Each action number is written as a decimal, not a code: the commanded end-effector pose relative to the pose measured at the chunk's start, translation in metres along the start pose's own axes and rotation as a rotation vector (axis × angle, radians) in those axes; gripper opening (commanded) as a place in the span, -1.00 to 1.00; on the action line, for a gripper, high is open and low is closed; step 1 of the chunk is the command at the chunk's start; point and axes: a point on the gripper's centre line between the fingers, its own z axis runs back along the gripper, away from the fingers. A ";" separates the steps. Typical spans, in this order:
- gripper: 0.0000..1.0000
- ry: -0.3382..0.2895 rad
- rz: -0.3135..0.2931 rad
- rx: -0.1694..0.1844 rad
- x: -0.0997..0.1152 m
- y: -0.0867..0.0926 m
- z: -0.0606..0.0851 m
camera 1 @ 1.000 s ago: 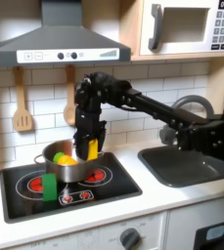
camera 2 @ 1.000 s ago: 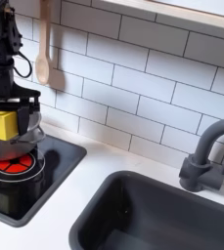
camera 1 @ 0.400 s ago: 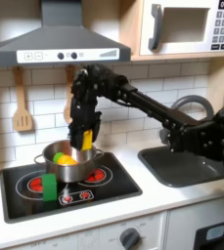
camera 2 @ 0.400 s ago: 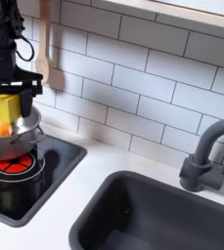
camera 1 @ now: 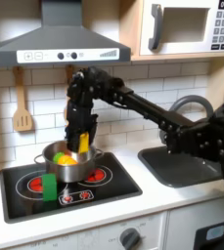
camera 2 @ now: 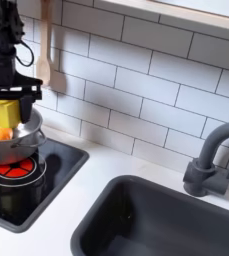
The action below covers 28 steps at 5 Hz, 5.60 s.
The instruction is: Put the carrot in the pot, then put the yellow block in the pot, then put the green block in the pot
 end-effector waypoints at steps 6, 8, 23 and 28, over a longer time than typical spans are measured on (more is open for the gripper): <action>1.00 0.064 -0.103 0.014 -0.046 0.027 0.038; 1.00 0.157 -0.176 -0.015 -0.047 0.062 0.038; 1.00 0.131 -0.530 -0.096 -0.014 0.093 -0.035; 1.00 0.097 -0.573 -0.140 -0.014 0.092 -0.046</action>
